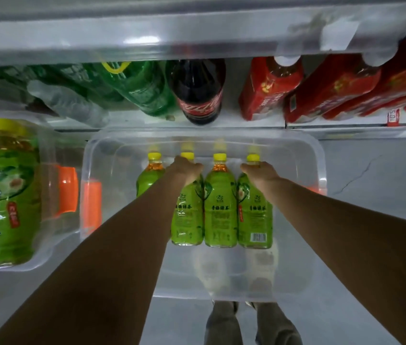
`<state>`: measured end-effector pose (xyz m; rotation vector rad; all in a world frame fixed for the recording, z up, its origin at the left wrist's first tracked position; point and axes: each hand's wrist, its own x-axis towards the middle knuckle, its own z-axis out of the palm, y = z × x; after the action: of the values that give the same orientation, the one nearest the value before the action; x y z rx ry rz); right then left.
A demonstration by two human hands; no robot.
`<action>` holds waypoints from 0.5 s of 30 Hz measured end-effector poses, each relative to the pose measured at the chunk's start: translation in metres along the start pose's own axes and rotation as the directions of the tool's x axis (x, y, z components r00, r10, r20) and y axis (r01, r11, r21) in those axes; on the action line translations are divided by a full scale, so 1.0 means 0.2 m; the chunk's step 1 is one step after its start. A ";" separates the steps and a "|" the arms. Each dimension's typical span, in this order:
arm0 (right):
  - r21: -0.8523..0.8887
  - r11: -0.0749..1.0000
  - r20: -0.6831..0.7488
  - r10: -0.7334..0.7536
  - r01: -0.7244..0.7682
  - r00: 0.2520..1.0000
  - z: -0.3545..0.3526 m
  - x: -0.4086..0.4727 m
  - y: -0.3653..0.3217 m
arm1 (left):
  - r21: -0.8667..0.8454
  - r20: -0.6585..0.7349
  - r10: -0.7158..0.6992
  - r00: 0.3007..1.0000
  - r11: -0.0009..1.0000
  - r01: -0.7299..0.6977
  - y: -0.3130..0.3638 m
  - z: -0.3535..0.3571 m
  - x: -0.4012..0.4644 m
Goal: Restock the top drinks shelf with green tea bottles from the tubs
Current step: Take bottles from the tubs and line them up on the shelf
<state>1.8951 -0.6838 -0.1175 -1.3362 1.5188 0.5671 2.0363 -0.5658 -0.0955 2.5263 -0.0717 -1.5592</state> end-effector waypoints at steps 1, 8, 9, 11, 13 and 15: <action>0.016 1.000 -0.001 0.004 -0.004 1.000 0.00 0.01 -0.01 | -0.017 0.008 -0.030 1.000 0.999 0.031 0.01 -0.01 0.01; 0.237 0.961 -0.099 -0.118 0.139 0.988 -0.04 -0.11 0.02 | -0.114 -0.094 0.078 0.992 0.989 -0.089 -0.09 -0.04 -0.06; 0.252 0.953 -0.113 -0.142 0.166 0.983 -0.04 -0.14 0.03 | -0.157 -0.126 0.123 0.984 0.977 -0.143 -0.12 -0.04 -0.09; 0.290 0.931 -0.130 -0.193 0.223 0.973 -0.05 -0.19 0.04 | -0.297 -0.198 0.206 0.958 0.919 -0.259 -0.19 -0.04 -0.18; 0.324 0.896 -0.143 -0.270 0.303 0.952 -0.08 -0.26 0.08 | -0.410 -0.266 0.271 0.925 0.836 -0.363 -0.24 -0.03 -0.29; 0.345 0.859 -0.142 -0.351 0.379 0.925 -0.09 -0.32 0.13 | -0.478 -0.302 0.282 0.911 0.782 -0.400 -0.28 0.01 -0.37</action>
<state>1.8571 -0.6623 -0.0610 -1.3119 1.3012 -0.0138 1.9978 -0.5019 -0.0410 2.0706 -0.0588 -0.9825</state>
